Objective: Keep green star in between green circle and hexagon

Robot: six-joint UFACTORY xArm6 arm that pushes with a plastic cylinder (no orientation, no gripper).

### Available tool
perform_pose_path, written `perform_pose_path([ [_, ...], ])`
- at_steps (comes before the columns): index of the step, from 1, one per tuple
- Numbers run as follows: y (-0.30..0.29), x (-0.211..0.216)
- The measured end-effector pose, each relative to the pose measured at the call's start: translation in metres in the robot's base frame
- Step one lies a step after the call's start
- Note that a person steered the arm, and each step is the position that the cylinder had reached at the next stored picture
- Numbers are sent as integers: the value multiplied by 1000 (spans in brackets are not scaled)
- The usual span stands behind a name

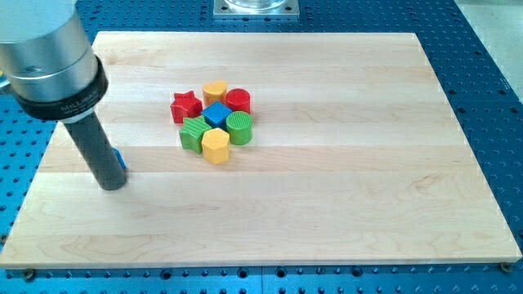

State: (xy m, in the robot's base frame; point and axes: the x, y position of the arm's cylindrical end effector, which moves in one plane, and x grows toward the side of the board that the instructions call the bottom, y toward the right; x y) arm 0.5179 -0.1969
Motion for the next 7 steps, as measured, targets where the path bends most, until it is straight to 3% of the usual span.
perform_pose_path([
  [1,0,11],
  [3,-2,-79],
  [7,52,-94],
])
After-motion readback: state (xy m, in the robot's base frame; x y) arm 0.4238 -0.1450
